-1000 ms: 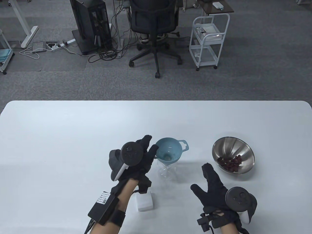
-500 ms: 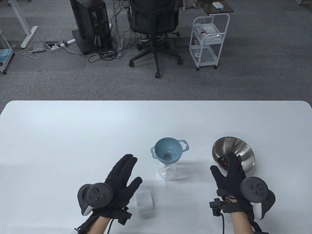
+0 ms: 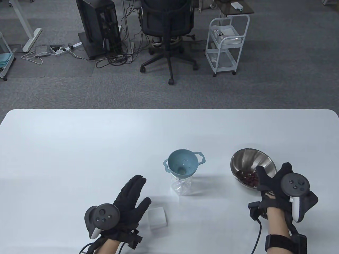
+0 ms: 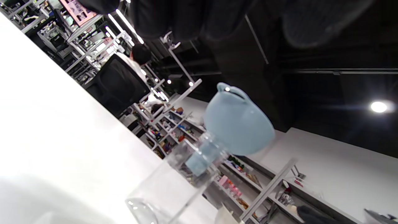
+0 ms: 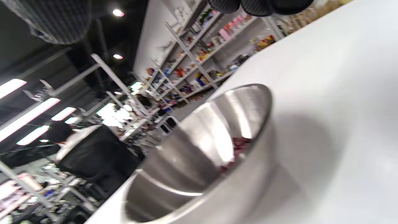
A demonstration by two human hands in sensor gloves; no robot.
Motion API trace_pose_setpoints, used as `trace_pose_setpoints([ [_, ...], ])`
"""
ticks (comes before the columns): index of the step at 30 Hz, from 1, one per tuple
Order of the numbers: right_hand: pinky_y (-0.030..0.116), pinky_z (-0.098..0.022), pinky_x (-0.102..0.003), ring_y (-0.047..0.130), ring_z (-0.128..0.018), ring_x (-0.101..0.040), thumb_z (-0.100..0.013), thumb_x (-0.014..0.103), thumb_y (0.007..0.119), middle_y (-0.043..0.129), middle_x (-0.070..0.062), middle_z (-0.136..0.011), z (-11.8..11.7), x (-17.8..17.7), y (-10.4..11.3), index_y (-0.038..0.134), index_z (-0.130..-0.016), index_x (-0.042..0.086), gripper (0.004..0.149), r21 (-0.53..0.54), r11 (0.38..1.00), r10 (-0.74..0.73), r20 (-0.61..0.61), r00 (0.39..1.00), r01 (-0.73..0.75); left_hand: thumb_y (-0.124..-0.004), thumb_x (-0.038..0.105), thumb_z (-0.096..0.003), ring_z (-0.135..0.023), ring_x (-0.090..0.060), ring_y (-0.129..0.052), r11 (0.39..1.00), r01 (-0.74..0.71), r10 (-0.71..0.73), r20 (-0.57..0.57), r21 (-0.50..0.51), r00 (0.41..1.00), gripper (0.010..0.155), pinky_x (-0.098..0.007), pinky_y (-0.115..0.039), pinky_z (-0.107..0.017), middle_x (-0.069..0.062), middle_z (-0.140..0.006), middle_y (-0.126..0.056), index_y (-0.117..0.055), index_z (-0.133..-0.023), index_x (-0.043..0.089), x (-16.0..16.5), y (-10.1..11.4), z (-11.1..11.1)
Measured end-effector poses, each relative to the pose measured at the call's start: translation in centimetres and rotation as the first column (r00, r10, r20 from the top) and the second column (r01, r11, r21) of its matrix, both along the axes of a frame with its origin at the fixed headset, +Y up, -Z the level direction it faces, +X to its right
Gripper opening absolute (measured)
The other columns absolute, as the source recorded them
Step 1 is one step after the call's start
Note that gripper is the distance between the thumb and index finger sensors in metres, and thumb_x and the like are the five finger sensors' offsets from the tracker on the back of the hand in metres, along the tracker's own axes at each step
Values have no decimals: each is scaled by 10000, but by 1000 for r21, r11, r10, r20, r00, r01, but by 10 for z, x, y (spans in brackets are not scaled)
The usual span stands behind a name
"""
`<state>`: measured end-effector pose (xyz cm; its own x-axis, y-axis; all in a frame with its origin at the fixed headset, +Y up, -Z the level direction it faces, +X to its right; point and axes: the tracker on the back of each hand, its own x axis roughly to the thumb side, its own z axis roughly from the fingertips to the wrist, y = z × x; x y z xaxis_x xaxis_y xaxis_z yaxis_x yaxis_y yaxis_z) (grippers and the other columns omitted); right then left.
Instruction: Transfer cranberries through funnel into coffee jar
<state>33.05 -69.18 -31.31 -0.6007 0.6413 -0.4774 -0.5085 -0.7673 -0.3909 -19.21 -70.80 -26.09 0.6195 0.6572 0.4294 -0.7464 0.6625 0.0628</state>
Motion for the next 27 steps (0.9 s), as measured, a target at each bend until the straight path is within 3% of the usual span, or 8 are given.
trace_pose_setpoints([
  [8,589,-657,-562,515,-990,-538,-480,611,796,385,-278,-1138,-16,22,-31,258,-1057,-1,998,-186,982,2,109,994,19,-655,615,-515,-1097,-443,-631,1000,5,-5,-5,-19,1000,725,-638,-532,-760,-123,-1197,-565,-571,-1118,220,0,-2,-2],
  [12,641,-623,-536,641,-942,-496,-485,584,814,433,-276,-1123,-20,30,-46,251,-1047,-14,996,-238,969,-32,136,990,64,-654,612,-518,-1095,-443,-635,1000,4,-4,-7,-31,1000,720,-640,-536,-757,-126,-1195,-570,-577,-1116,218,-1,-3,-2],
  [17,738,-526,-470,842,-782,-389,-490,520,855,573,-275,-1067,-23,33,-58,287,-1031,-38,963,-262,961,-54,147,988,92,-654,610,-518,-1095,-444,-635,999,8,-7,4,-43,1000,718,-642,-537,-756,-126,-1194,-569,-582,-1114,217,1,-4,-3],
  [23,872,-318,-346,1055,-492,-201,-504,424,890,806,-236,-933,-27,35,-69,365,-986,-94,881,-235,942,-201,173,964,238,-654,604,-519,-1095,-444,-638,998,14,-14,3,-61,1000,711,-645,-535,-755,-127,-1195,-570,-587,-1113,218,0,-5,-3],
  [27,910,-203,-269,1109,-356,-79,-522,342,881,885,-199,-854,-27,36,-74,429,-946,-134,782,-191,916,-314,207,926,353,-655,601,-520,-1095,-444,-640,998,18,-18,-1,-64,1000,708,-647,-534,-756,-127,-1196,-569,-588,-1112,219,0,-5,-3],
])
